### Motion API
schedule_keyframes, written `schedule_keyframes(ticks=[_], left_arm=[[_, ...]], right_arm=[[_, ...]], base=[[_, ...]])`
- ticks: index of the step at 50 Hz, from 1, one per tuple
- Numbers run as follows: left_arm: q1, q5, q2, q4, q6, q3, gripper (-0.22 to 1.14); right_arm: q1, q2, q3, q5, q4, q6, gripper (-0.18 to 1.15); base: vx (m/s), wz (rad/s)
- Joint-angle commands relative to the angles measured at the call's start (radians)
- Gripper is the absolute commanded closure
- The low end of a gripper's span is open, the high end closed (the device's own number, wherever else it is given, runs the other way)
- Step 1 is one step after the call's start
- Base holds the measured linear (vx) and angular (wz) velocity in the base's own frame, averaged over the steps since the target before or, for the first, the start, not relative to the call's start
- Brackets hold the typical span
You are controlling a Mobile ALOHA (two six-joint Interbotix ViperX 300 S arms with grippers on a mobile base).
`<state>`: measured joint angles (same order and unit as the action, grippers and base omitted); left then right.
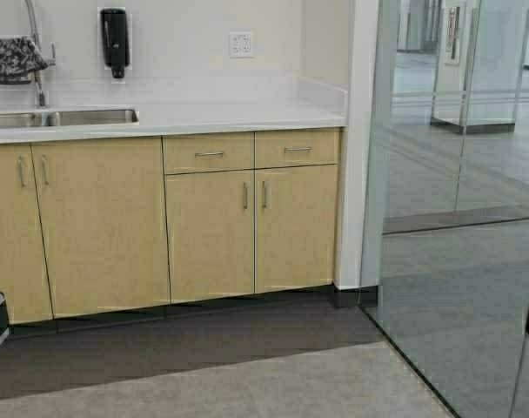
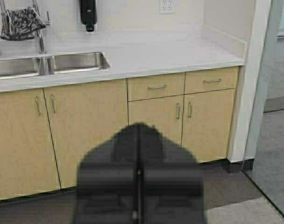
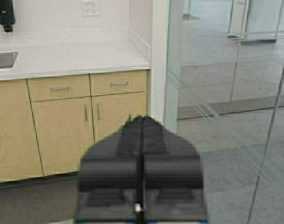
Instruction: Get the cloth and wipe up the spill under the wine glass
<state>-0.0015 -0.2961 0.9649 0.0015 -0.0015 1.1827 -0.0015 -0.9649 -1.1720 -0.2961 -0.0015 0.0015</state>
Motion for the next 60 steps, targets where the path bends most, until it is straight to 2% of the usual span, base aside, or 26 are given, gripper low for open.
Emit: schedule_keyframes(ticks=[1,7,35,60], left_arm=[[-0.008,0.0,-0.003,0.002,-0.003,-0.002,0.94],[-0.008,0.0,-0.014,0.0,-0.003,-0.017,0.88],[-0.008,-0.02,-0.057,0.002,-0.009,-0.017,0.89],[-0.008,-0.051,-0.055,0.008,-0.035,-0.008,0.89]], right_arm=[[0.011,0.009,-0.003,-0.003,0.0,0.005,0.96],[0.011,0.009,-0.002,-0.003,0.0,0.012,0.91],[0.011,0.058,0.017,-0.011,-0.006,0.04,0.91],[0.011,0.021,0.017,-0.017,-0.012,0.054,0.91]], base=[[0.0,0.0],[0.01,-0.01],[0.09,0.01],[0.21,0.17]])
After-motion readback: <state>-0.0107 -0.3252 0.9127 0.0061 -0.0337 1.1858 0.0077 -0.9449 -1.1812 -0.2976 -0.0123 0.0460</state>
